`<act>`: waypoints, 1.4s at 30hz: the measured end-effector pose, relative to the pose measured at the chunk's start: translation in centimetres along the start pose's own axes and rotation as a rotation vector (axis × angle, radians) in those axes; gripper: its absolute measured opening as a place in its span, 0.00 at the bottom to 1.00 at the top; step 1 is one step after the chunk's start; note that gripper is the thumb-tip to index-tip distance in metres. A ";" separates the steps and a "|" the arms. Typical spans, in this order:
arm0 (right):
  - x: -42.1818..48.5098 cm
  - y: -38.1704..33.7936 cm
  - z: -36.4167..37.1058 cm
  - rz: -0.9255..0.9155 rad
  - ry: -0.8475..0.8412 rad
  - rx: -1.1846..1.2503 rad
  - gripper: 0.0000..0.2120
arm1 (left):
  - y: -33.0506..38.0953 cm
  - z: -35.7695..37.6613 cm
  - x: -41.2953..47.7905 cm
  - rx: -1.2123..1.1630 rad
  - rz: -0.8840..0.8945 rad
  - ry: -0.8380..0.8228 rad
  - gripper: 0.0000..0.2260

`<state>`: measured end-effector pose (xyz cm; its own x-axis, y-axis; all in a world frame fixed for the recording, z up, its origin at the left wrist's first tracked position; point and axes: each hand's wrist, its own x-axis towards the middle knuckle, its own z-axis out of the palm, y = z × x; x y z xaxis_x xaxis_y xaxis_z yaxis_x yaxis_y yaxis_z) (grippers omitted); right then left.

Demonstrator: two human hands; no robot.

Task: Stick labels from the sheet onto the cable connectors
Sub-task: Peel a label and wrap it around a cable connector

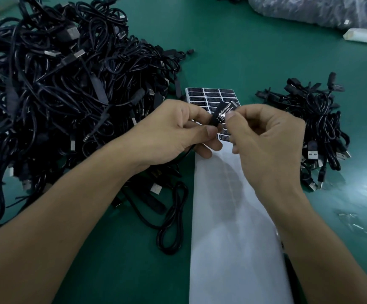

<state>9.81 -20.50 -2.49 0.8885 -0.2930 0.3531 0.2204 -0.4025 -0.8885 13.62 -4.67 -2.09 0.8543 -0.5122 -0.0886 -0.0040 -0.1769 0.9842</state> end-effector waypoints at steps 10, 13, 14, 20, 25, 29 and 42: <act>0.1 0.2 0.0 0.031 -0.073 0.029 0.10 | -0.3 -0.1 0.2 -0.039 0.024 -0.011 0.05; 0.1 0.3 0.0 0.022 -0.093 0.031 0.11 | -0.2 0.0 0.1 -0.042 0.028 -0.010 0.05; 0.1 0.2 0.0 0.018 -0.099 0.029 0.11 | -0.1 0.0 0.1 -0.042 0.030 -0.010 0.05; 0.0 0.2 -0.1 0.002 -0.103 0.033 0.13 | -0.1 0.1 0.0 -0.039 0.035 -0.007 0.05; 0.0 0.1 -0.1 -0.009 -0.103 0.021 0.13 | -0.3 -0.1 0.1 -0.015 0.030 -0.011 0.05; -0.1 0.1 0.0 -0.004 -0.102 0.022 0.13 | -0.3 -0.1 0.1 0.003 0.031 -0.008 0.05; -0.1 -0.1 0.0 -0.025 -0.101 -0.008 0.14 | 0.0 0.1 0.0 0.019 0.030 0.015 0.05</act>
<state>9.66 -20.46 -2.42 0.9191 -0.1937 0.3432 0.2399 -0.4160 -0.8771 13.52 -4.75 -2.09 0.8615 -0.5046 -0.0563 -0.0398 -0.1777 0.9833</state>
